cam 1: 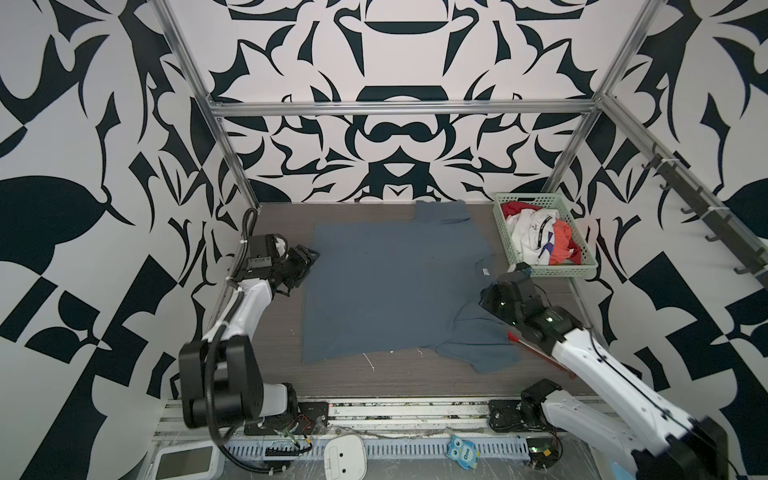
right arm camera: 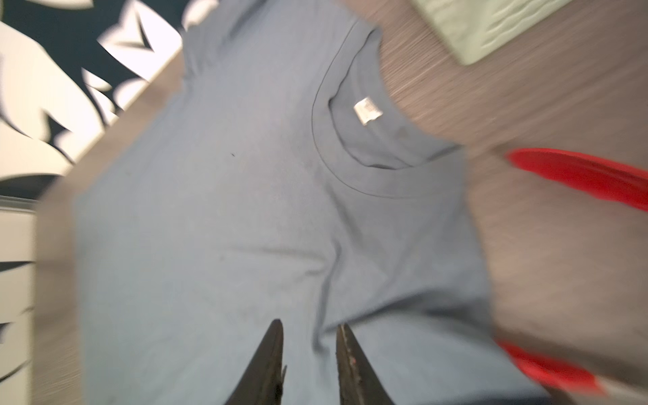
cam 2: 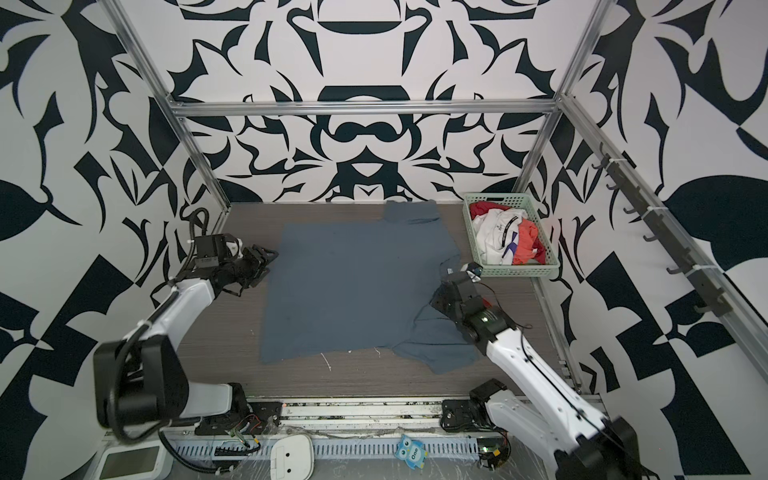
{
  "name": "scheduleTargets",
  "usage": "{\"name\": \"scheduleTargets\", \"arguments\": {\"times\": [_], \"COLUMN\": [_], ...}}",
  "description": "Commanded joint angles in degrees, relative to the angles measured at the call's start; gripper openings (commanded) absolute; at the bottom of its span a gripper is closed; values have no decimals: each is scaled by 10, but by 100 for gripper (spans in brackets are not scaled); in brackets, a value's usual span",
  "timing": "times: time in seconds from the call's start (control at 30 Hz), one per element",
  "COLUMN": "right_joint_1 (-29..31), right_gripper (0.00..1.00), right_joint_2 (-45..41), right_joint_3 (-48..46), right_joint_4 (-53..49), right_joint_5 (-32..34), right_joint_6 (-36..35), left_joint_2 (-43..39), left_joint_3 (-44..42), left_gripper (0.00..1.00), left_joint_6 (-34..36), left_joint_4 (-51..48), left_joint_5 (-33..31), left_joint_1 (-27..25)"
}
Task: Fold and stack the t-shirts
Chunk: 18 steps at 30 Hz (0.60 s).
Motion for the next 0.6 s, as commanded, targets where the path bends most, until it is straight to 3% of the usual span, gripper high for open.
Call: {"name": "scheduleTargets", "arguments": {"times": [0.0, 0.17, 0.4, 0.57], "right_joint_1": [5, 14, 48, 58], "right_gripper": [31, 31, 33, 33], "right_joint_2": [-52, -59, 36, 77], "right_joint_3": [-36, -98, -131, -147], "right_joint_4": [-136, -117, -63, -45], "right_joint_5": [-22, -85, -88, -98], "right_joint_6": [46, 56, 53, 54], "left_joint_2": [-77, -165, -155, -106], "left_joint_3": [-74, -148, -185, -201], "left_gripper": [67, 67, 67, 68], "left_joint_6": [-21, -69, -73, -24], "left_joint_4": [-134, -162, -186, -240], "left_joint_5": [-9, -5, -17, -69], "left_joint_1": [-9, -50, -106, -124]}}
